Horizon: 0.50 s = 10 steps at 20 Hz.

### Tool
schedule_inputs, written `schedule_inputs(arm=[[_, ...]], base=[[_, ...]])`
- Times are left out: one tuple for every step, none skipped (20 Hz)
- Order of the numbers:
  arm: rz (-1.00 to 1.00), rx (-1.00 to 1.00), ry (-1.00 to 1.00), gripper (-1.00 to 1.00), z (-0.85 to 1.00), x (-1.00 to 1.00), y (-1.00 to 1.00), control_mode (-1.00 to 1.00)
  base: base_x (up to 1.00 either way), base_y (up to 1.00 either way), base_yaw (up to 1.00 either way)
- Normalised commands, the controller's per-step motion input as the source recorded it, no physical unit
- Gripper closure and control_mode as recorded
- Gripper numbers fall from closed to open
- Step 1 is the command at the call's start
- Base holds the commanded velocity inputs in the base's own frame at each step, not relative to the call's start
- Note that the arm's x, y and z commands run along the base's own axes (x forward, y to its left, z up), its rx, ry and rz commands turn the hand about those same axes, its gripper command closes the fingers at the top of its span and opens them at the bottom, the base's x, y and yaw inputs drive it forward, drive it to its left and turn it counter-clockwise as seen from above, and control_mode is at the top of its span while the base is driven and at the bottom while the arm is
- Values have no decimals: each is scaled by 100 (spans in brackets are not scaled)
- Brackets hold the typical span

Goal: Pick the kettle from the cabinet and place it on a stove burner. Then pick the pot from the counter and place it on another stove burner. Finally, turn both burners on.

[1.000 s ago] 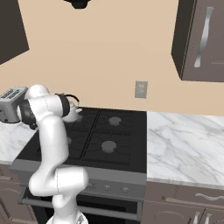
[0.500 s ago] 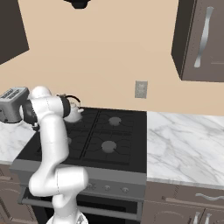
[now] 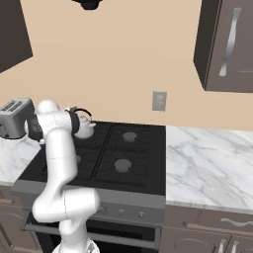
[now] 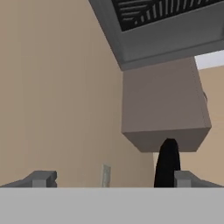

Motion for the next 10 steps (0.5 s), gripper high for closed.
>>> schedule_inputs(arm=[[0,0,-14,-100,-16,10,-2,-100],[0,0,-14,-100,-14,10,-1,-100],[0,0,-14,-100,-15,9,0,-100],[0,0,-14,-100,-13,7,0,-100],[0,0,-13,-100,-14,7,0,-100],[0,0,-12,-100,-12,4,0,-100],[0,0,-12,-100,-13,3,0,-100],[0,0,-11,-100,-12,2,0,-100],[0,0,-10,-100,-13,1,0,-100],[0,1,-9,-100,-11,0,0,-100]], base=[[0,0,0],[0,0,0],[0,0,0],[0,0,0],[0,0,0],[0,0,0],[0,0,0],[0,0,0],[0,0,0],[0,0,0]])
